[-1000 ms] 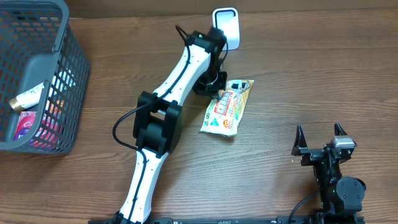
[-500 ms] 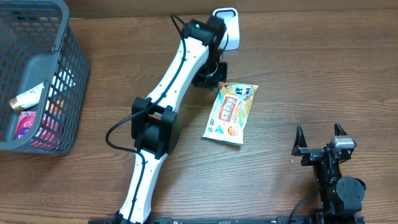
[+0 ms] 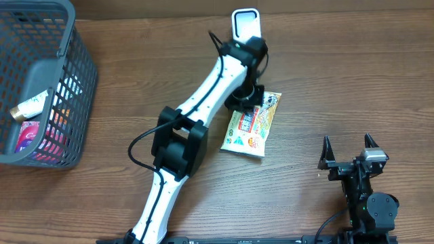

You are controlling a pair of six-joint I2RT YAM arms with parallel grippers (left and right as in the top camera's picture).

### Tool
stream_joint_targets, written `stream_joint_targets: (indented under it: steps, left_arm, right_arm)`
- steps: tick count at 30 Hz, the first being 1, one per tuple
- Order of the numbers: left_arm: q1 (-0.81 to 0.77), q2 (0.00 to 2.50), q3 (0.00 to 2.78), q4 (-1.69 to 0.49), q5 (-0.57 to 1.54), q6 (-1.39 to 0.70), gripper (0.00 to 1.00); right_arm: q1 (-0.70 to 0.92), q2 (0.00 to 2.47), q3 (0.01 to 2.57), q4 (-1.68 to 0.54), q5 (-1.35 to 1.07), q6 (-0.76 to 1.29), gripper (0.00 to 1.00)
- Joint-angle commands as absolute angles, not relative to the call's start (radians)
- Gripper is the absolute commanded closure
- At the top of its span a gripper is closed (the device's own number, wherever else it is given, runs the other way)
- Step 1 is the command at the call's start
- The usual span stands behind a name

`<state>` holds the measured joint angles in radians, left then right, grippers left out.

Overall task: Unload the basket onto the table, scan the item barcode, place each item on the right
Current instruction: 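Hold the yellow bag under the scanner, then release it on table, then move the left gripper back into the grey basket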

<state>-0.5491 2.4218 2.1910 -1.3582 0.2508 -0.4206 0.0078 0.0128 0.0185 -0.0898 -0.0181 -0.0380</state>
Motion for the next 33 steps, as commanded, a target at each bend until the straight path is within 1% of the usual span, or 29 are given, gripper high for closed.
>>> stream_joint_targets:
  steps: [1,5,10,12,13,17,21,22,24,26,27,28,30,31,32,33]
  left_arm:
    - [-0.551,2.416,2.086,-1.287,0.258,-0.451,0.96]
    - [-0.549,2.416,2.024,-1.233,0.26,-0.451,0.96]
    - [-0.538,2.406,2.119,-1.269,0.319,-0.45,0.96]
    - [-0.533,2.406,2.207,-1.317,0.307,-0.45,0.96]
    - [-0.525,2.406,2.312,-1.369,0.295,-0.449,0.96]
    - [-0.501,2.406,2.555,-1.467,0.266,-0.441,0.96]
    - [-0.461,2.406,2.798,-1.579,0.16,-0.442,0.96]
    - [-0.438,2.406,2.887,-1.636,0.104,-0.442,0.96]
    - [-0.405,2.406,2.979,-1.69,0.051,-0.438,0.93]
    - [-0.364,2.387,3.029,-1.69,0.08,-0.359,0.76]
    - [-0.345,2.372,3.037,-1.69,0.078,-0.363,0.73]
    - [-0.326,2.356,3.04,-1.69,0.078,-0.363,0.68]
    - [-0.275,2.314,3.04,-1.69,0.078,-0.362,0.46]
    - [-0.25,2.296,3.039,-1.69,0.078,-0.362,0.29]
    - [-0.222,2.277,3.04,-1.69,0.078,-0.361,0.18]
    - [-0.191,2.257,3.039,-1.69,0.078,-0.356,0.03]
  right_arm:
    - [0.006,0.003,0.008,-0.084,-0.008,-0.042,0.0]
    - [0.006,0.003,0.008,-0.084,-0.008,-0.042,0.0]
    - [0.006,0.003,0.008,-0.084,-0.008,-0.042,0.0]
    - [0.006,0.003,0.008,-0.084,-0.008,-0.042,0.0]
    - [0.006,0.003,0.008,-0.084,-0.008,-0.042,0.0]
    - [0.006,0.003,0.008,-0.084,-0.008,-0.042,0.0]
    - [0.006,0.003,0.008,-0.084,-0.008,-0.042,0.0]
    - [0.006,0.003,0.008,-0.084,-0.008,-0.042,0.0]
    - [0.006,0.003,0.008,-0.084,-0.008,-0.042,0.0]
    - [0.006,0.003,0.008,-0.084,-0.008,-0.042,0.0]
    - [0.006,0.003,0.008,-0.084,-0.008,-0.042,0.0]
    - [0.006,0.003,0.008,-0.084,-0.008,-0.042,0.0]
    - [0.006,0.003,0.008,-0.084,-0.008,-0.042,0.0]
    - [0.006,0.003,0.008,-0.084,-0.008,-0.042,0.0]
    - [0.006,0.003,0.008,-0.084,-0.008,-0.042,0.0]
    - [0.006,0.003,0.008,-0.084,-0.008,-0.042,0.0]
